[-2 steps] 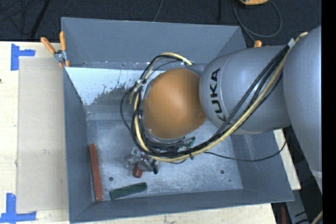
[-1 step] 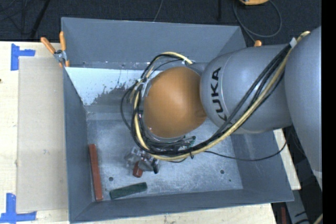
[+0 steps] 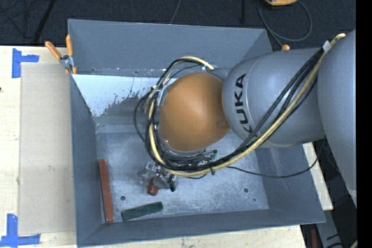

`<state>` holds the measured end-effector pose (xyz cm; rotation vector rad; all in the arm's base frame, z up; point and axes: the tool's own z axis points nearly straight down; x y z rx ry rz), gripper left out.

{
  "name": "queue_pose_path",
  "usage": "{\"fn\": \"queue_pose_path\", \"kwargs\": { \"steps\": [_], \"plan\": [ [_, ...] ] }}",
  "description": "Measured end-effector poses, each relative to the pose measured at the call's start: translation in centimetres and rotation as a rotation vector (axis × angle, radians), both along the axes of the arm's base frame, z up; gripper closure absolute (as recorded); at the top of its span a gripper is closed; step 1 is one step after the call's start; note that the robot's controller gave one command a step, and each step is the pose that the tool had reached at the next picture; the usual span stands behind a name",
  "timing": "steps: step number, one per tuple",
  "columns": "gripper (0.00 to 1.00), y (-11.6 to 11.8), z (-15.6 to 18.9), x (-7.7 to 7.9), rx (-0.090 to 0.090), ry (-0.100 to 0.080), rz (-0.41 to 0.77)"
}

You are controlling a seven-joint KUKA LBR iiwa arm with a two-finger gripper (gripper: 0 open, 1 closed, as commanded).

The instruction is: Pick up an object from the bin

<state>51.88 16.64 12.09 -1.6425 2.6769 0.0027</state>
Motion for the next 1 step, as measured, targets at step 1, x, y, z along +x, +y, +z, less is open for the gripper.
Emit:
{"fn": "queue_pose_path", "kwargs": {
  "steps": [1],
  "plan": [
    [1.0, 0.12, 7.12, 0.15, 0.001, -0.007, -0.006]
  ]
}}
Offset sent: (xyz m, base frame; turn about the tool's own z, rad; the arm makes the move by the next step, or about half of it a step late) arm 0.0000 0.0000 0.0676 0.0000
